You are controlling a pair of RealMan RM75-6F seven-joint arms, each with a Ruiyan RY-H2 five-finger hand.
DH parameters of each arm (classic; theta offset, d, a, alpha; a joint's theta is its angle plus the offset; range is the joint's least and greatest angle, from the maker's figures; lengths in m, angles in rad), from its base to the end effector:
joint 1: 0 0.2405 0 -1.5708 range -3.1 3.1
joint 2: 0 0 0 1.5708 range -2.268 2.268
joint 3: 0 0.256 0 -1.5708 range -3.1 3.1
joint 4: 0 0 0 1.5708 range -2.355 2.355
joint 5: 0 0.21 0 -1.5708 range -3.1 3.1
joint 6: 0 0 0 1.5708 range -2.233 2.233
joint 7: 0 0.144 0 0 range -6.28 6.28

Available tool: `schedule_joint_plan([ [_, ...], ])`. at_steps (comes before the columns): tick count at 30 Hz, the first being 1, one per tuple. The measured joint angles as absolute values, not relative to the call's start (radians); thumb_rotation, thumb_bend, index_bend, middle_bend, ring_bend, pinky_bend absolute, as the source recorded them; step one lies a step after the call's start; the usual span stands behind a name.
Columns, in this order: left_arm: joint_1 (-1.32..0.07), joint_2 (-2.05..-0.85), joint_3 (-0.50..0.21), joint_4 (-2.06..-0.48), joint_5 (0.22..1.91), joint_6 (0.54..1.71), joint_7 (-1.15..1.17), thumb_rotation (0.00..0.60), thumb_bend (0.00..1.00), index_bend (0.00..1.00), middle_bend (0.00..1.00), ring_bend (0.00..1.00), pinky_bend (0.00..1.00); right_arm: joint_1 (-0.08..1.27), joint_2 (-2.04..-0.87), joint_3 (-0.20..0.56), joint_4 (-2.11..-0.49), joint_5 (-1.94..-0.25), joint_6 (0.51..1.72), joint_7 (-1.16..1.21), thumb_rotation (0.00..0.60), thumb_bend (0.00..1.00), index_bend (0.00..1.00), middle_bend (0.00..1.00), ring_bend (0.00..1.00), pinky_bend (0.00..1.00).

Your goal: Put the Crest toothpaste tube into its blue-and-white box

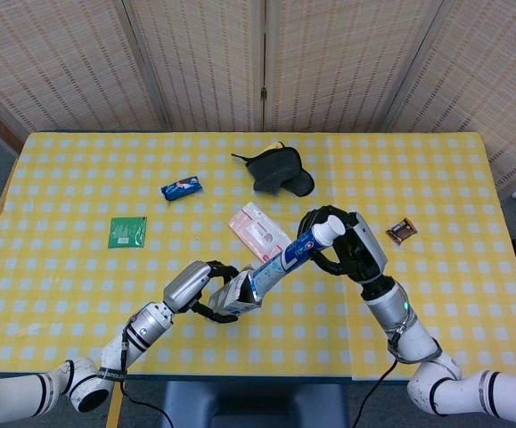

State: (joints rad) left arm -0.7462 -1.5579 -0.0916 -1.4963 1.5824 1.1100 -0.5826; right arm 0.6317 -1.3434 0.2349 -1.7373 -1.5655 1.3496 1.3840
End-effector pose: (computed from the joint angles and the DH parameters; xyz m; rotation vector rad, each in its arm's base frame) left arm -0.1001 0.3015 -0.0164 -1.9060 -1.5132 -1.6414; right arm -0.0932 -0.3062 0.0953 -0.8970 1.8180 -2.0005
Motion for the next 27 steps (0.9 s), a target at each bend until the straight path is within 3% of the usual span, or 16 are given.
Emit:
schedule_joint_plan([
  [27, -0.765, -1.572, -0.082, -1.478, 1.57, 1.079, -0.565, 0.6, 0.13, 0.62, 0.73, 0.57, 0.42, 0.678, -1.301, 0.258, -1.732, -1.507, 1.189, 1.23, 0.6, 0.38, 0.82, 0.72, 0.65, 0.68],
])
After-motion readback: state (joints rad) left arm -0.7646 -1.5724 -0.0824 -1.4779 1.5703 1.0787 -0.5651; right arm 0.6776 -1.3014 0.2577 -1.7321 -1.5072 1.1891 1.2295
